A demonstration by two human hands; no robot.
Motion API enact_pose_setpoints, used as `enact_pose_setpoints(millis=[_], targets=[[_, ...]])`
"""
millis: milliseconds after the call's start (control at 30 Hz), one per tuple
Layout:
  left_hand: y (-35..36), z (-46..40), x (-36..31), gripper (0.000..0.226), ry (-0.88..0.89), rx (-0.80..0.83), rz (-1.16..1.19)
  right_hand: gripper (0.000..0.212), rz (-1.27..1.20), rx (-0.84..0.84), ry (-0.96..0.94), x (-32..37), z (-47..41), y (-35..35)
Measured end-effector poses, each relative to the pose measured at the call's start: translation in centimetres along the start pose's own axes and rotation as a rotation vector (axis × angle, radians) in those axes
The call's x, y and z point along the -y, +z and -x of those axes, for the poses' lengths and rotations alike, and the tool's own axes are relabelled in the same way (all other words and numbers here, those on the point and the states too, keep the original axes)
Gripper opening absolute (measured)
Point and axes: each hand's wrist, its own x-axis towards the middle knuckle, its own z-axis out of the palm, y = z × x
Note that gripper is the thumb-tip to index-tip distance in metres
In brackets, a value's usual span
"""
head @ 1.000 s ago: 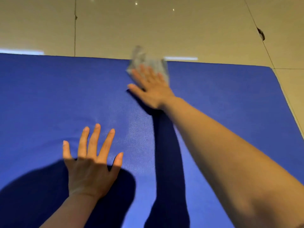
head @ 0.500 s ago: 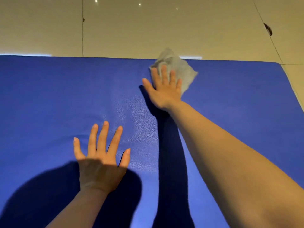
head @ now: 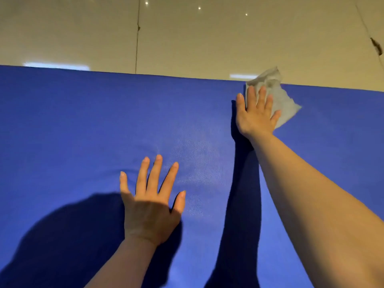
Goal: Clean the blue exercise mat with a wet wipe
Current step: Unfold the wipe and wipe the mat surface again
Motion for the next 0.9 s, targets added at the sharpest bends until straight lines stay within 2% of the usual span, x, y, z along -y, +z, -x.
enact_pose_setpoints(millis=[67, 100, 233, 300, 367, 433, 567, 633, 700, 733, 833, 900], targets=[[-0.1, -0.1, 0.0, 0.055, 0.008, -0.002, -0.001, 0.07, -0.044, -0.005, 0.061, 2.5, 0.4, 0.4], [-0.1, -0.1, 0.1, 0.055, 0.013, -0.002, -0.003, 0.07, -0.047, 0.025, 0.003, 4.5, 0.7, 1.0], [-0.1, -0.3, 0.3, 0.052, 0.011, -0.034, 0.063, 0.061, 0.023, 0.29, -0.461, 14.4, 5.8, 5.0], [-0.1, -0.2, 0.1, 0.053, 0.006, -0.044, 0.144, 0.058, 0.009, 0.391, -0.577, 16.6, 7.7, 5.9], [-0.3, -0.3, -0.1, 0.056, 0.003, 0.0, 0.124, 0.054, 0.043, 0.39, -0.64, 15.5, 6.9, 5.1], [-0.2, -0.2, 0.0, 0.059, -0.003, 0.088, 0.096, 0.054, 0.094, 0.336, -0.599, 12.1, 5.1, 3.9], [-0.6, -0.3, 0.3, 0.06, -0.006, 0.199, 0.162, 0.052, 0.015, 0.164, -0.19, 2.3, 4.5, 1.4], [-1.2, -0.6, 0.4, 0.062, -0.016, 0.286, 0.197, 0.053, -0.063, 0.13, -0.037, 0.1, 5.4, 0.8], [-2.0, -1.0, 0.7, 0.068, -0.007, 0.33, 0.228, 0.056, -0.15, 0.142, 0.033, 0.4, 6.1, 0.7], [-2.6, -1.5, 1.0, 0.073, 0.032, 0.365, 0.248, 0.058, -0.183, 0.15, 0.051, 1.2, 6.5, 1.0], [-6.1, -4.1, 3.3, 0.095, 0.134, 0.823, 0.301, 0.059, -0.138, 0.199, -0.053, 4.5, 8.9, 3.2], [-8.9, -4.5, 5.4, 0.093, 0.177, 0.892, 0.267, 0.057, -0.035, 0.255, -0.223, 7.4, 12.3, 5.7]])
